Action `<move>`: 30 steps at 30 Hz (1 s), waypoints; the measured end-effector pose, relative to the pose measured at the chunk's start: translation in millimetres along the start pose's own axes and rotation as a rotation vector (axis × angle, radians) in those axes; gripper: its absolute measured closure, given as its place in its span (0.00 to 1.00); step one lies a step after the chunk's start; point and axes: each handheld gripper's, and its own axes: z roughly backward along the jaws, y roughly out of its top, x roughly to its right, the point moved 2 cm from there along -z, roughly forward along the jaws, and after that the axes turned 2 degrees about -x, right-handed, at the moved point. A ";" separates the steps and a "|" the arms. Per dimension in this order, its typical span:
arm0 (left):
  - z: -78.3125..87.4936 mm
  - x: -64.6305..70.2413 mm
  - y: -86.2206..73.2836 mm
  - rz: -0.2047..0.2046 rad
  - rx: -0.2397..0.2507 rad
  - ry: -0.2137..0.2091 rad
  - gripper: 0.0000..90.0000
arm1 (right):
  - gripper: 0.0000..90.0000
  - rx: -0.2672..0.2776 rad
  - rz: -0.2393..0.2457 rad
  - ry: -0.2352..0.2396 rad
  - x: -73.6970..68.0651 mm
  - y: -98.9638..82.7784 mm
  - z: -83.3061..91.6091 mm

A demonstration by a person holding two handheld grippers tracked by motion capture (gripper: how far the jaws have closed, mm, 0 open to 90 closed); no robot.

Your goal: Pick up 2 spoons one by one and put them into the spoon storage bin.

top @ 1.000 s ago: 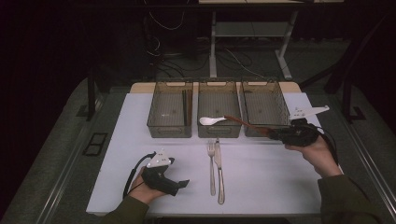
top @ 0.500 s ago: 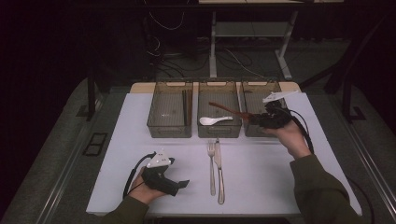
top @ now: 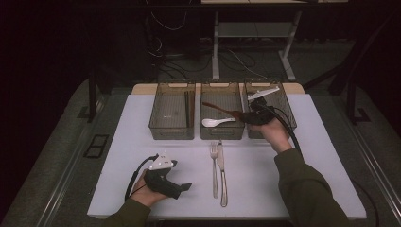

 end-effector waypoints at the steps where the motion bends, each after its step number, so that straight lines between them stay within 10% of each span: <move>1: -0.1 0.1 0.0 0.000 0.000 0.000 0.00 | 0.89 -0.002 0.005 -0.004 -1.3 0.6 -1.3; 18: -0.2 -0.2 -0.3 0.001 -0.002 0.000 0.00 | 0.52 0.108 0.004 0.079 -3.9 -7.3 20.1; 30: 0.2 0.5 0.3 -0.002 -0.002 0.002 0.00 | 0.58 0.126 0.050 0.165 -15.2 -36.2 41.5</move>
